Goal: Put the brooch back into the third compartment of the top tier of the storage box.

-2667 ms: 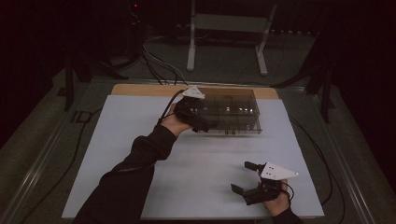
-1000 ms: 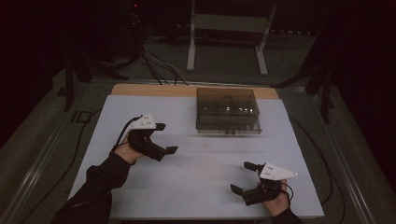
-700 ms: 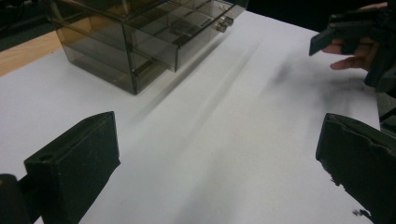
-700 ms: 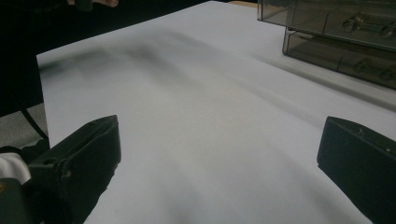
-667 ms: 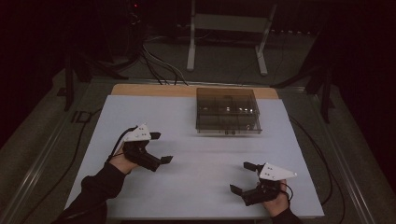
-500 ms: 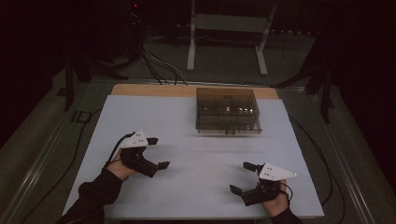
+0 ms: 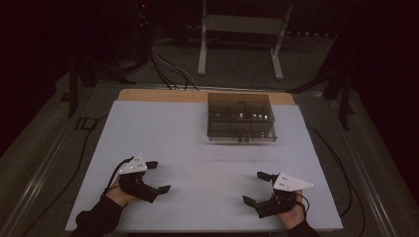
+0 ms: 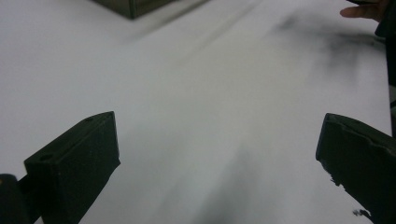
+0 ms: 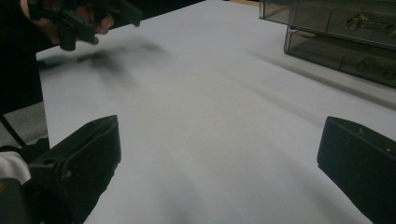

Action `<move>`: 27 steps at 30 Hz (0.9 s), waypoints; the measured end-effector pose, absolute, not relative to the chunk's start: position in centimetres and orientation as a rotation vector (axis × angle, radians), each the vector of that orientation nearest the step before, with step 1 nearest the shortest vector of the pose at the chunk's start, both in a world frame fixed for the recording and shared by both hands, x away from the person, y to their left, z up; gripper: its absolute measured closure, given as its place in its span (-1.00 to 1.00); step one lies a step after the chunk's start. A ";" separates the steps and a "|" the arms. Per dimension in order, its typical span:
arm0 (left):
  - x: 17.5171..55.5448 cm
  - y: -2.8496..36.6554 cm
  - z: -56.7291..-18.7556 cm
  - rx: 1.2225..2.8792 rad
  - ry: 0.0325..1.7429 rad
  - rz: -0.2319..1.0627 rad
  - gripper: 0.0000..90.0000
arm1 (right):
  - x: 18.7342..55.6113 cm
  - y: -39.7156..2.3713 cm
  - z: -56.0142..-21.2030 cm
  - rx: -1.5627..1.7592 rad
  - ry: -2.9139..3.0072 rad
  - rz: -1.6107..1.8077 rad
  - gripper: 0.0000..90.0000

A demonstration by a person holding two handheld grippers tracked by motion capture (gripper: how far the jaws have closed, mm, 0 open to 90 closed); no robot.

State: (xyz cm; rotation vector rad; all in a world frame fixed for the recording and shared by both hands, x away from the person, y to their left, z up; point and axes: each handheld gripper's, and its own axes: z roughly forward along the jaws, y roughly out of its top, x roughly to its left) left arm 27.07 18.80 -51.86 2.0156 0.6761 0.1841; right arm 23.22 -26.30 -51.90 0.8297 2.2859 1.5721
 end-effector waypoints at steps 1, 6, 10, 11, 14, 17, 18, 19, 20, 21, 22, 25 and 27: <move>26.9 19.0 -52.1 2.011 0.678 0.187 -0.99 | 23.2 -26.3 -51.9 0.829 2.285 1.576 -1.00; 26.0 19.6 -52.6 2.037 0.687 0.221 -0.99 | 23.2 -26.2 -52.0 0.830 2.297 1.574 -1.00; 25.2 20.2 -53.0 2.032 0.701 0.222 -0.99 | 23.2 -26.2 -52.0 0.830 2.298 1.576 -1.00; 25.0 20.4 -53.2 2.032 0.703 0.223 -0.99 | 23.2 -26.2 -52.0 0.830 2.296 1.574 -1.00; 24.4 20.9 -53.4 2.025 0.715 0.226 -0.99 | 23.2 -26.2 -51.9 0.830 2.291 1.575 -1.00; 24.0 21.4 -53.7 2.030 0.733 0.243 -0.99 | 23.2 -26.2 -51.9 0.829 2.293 1.576 -1.00; 23.8 21.6 -53.7 2.034 0.739 0.250 -0.99 | 23.2 -26.2 -51.9 0.826 2.294 1.578 -1.00; 23.7 21.8 -53.7 2.038 0.742 0.257 -0.99 | 23.2 -26.2 -51.9 0.827 2.294 1.577 -1.00; 23.6 22.0 -53.8 2.033 0.748 0.261 -0.99 | 23.2 -26.3 -51.9 0.828 2.294 1.578 -1.00; 23.5 22.2 -53.8 2.033 0.757 0.256 -0.99 | 23.2 -26.3 -51.9 0.828 2.294 1.581 -1.00; 23.4 22.5 -53.9 2.031 0.763 0.263 -0.99 | 23.2 -26.3 -51.9 0.826 2.294 1.579 -1.00; 23.0 23.0 -54.1 2.037 0.784 0.264 -0.99 | 23.2 -26.3 -51.9 0.826 2.293 1.580 -1.00; 22.7 23.2 -54.2 2.051 0.798 0.259 -0.99 | 23.2 -26.3 -51.9 0.826 2.295 1.580 -1.00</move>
